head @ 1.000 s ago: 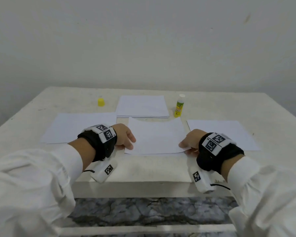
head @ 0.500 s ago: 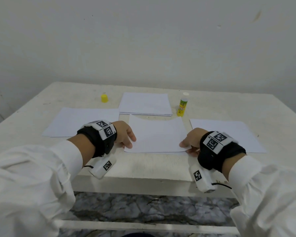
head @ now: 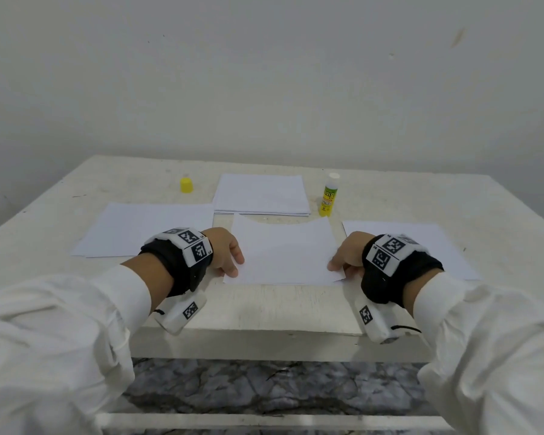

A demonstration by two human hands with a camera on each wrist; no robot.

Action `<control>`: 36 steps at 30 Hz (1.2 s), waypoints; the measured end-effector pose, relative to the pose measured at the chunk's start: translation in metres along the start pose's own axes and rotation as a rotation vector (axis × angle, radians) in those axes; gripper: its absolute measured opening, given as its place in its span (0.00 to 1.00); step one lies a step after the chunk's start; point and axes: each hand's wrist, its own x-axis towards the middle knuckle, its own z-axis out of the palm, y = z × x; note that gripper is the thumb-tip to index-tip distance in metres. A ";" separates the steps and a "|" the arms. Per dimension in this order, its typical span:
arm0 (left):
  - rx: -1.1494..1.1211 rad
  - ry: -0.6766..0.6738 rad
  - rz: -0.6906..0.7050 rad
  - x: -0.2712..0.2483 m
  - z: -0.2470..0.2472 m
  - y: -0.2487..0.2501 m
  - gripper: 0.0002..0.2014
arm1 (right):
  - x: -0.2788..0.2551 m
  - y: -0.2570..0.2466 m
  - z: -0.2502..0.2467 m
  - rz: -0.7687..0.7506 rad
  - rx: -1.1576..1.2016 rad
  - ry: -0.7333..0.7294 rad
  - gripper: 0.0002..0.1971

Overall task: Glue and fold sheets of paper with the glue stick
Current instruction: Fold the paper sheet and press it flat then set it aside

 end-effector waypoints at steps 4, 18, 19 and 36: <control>0.013 -0.009 0.002 0.000 -0.001 0.000 0.11 | 0.002 0.004 -0.006 0.010 -0.007 -0.005 0.10; -0.016 -0.014 -0.009 0.003 -0.002 0.000 0.11 | 0.012 0.012 -0.003 -0.038 -0.031 -0.010 0.18; -0.017 -0.014 -0.010 0.003 -0.002 0.000 0.11 | 0.012 0.012 -0.003 -0.041 -0.033 -0.011 0.18; -0.030 -0.015 -0.009 0.003 -0.001 -0.001 0.11 | 0.015 0.015 -0.003 -0.110 -0.120 0.039 0.09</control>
